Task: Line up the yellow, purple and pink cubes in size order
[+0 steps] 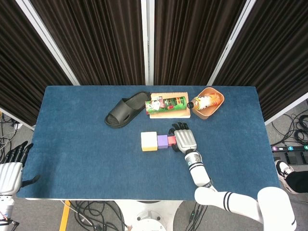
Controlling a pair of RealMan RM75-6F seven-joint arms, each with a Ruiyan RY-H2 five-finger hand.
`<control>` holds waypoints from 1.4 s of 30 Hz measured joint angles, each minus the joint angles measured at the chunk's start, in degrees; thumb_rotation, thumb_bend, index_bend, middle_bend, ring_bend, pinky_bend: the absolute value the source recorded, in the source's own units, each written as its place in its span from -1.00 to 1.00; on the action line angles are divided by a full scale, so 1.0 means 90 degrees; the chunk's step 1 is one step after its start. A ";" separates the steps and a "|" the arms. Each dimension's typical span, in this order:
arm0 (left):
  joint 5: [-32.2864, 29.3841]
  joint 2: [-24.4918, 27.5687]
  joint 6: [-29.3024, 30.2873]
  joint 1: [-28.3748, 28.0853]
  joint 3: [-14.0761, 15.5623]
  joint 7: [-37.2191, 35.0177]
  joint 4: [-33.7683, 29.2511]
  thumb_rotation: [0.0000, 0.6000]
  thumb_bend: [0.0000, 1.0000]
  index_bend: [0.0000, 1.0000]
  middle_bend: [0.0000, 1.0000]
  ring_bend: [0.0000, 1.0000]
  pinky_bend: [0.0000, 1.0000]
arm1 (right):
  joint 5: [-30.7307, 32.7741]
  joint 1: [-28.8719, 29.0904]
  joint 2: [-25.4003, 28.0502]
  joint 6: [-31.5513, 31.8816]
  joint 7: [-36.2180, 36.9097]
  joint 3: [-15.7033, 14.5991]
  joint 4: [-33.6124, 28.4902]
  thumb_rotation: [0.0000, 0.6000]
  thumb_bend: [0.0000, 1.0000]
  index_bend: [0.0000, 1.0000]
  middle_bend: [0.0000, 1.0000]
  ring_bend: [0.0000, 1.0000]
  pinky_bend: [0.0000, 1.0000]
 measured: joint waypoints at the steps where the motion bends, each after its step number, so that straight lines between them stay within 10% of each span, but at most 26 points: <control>1: 0.0002 -0.0002 -0.0006 -0.0002 0.0001 -0.0007 0.0007 1.00 -0.88 -0.73 -0.69 -0.79 -0.69 | -0.0006 -0.0003 0.0008 0.0008 0.0001 -0.0006 -0.0021 1.00 -0.53 -0.46 -0.78 -1.00 -1.00; 19: 0.0050 -0.0008 -0.0009 -0.0009 0.0017 0.0020 -0.0034 1.00 -0.88 -0.73 -0.69 -0.79 -0.69 | -0.0070 -0.0401 0.1415 -0.0128 0.0310 -0.0295 -0.1364 1.00 -0.51 -0.55 -0.97 -1.00 -1.00; 42: 0.0017 0.0012 -0.0021 0.0007 0.0017 0.0005 -0.0040 1.00 -0.88 -0.73 -0.69 -0.78 -0.69 | 0.0235 -0.0115 0.0954 -0.0572 0.0586 -0.0592 -0.0945 1.00 -0.52 -0.55 -0.99 -1.00 -1.00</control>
